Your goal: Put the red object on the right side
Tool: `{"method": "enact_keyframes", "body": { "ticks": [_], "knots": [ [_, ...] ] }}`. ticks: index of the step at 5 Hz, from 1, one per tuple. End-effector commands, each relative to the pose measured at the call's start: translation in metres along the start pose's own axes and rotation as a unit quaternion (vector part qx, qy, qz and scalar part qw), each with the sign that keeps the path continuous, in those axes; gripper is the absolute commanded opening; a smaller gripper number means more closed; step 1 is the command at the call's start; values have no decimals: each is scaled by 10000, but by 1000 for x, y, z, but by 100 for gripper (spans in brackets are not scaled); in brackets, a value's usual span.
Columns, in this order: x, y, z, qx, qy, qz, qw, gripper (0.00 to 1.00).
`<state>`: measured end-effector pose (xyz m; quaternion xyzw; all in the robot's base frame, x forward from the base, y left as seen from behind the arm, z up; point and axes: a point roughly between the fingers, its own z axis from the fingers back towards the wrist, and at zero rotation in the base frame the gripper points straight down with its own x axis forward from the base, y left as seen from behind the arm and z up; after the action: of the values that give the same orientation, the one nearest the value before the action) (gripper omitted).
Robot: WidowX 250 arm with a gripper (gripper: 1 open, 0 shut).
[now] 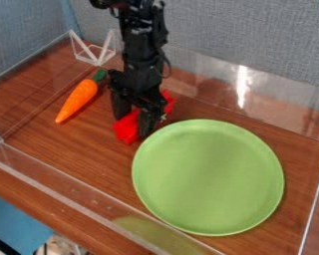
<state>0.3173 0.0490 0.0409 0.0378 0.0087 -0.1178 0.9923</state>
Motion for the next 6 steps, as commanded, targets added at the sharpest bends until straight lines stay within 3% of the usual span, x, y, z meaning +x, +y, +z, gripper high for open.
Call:
{"method": "enact_keyframes", "body": {
  "ticks": [1, 3, 4, 5, 6],
  "knots": [
    [13, 9, 14, 116, -257, 169, 9995, 0],
    [19, 15, 16, 120, -237, 374, 9989, 0],
    [22, 12, 19, 125, -234, 411, 9988, 100],
    [9, 6, 8, 109, -223, 391, 9989, 0],
    [-3, 4, -3, 117, -236, 418, 9988, 100]
  ]
}}
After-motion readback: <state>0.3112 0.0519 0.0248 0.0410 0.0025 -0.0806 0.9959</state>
